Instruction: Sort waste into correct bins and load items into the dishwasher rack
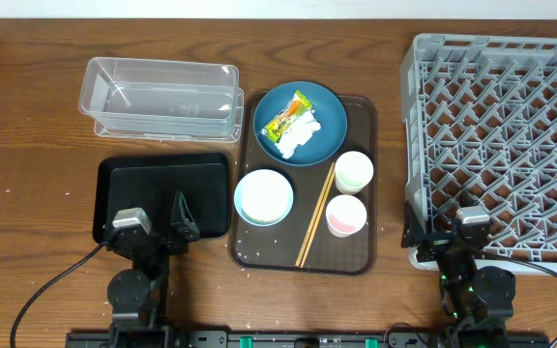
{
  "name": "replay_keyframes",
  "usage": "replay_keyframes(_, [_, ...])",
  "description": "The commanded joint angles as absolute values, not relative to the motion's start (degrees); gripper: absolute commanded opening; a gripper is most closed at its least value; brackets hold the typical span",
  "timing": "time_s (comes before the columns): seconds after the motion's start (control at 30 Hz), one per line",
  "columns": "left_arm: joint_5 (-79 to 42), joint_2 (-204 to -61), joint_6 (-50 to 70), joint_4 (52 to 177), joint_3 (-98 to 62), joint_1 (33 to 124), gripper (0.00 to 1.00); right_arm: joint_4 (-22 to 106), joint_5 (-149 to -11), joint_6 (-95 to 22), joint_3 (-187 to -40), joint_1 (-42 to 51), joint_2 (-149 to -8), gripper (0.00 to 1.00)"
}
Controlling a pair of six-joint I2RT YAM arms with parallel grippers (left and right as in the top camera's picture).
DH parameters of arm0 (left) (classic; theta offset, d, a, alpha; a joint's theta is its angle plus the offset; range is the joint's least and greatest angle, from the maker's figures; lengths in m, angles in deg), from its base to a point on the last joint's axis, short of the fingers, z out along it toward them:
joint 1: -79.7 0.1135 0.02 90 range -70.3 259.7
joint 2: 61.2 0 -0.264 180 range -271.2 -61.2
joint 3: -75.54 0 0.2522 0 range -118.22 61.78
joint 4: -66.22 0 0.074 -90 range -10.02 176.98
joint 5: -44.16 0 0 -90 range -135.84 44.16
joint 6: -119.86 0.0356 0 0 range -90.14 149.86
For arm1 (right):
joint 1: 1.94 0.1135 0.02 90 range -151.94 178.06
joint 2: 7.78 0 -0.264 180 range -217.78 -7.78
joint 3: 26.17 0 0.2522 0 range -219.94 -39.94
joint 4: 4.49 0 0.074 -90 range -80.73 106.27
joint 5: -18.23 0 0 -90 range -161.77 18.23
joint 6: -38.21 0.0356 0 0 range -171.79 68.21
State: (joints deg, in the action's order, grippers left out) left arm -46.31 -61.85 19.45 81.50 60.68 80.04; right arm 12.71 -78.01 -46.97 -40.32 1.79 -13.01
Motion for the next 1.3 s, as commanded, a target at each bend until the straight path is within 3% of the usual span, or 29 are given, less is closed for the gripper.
replay_keyframes(0.0, [-48.41,-61.47,20.19,83.99,61.53,80.32,0.98,12.82,-79.8,-47.14,-40.25,2.12,-13.04,0.98])
replay_keyframes(0.03, [-48.41,-61.47,20.19,83.99,61.53,80.32,0.98,12.82,-80.22,-47.14,-40.25,2.12,-13.04,0.89])
replay_keyframes(0.1, [-48.43,-61.47,20.21,83.99,61.53,80.32,0.98,12.82,-80.2,-47.14,-40.25,2.12,-13.04,0.85])
replay_keyframes(0.17, [-48.45,-61.47,20.21,83.97,61.53,80.32,0.98,12.75,-79.69,-47.14,-40.25,2.12,-13.04,0.99])
replay_keyframes(1.27, [-48.04,-61.5,20.19,84.01,61.53,80.32,0.98,11.14,-75.0,-47.54,-40.27,2.09,-13.04,0.99])
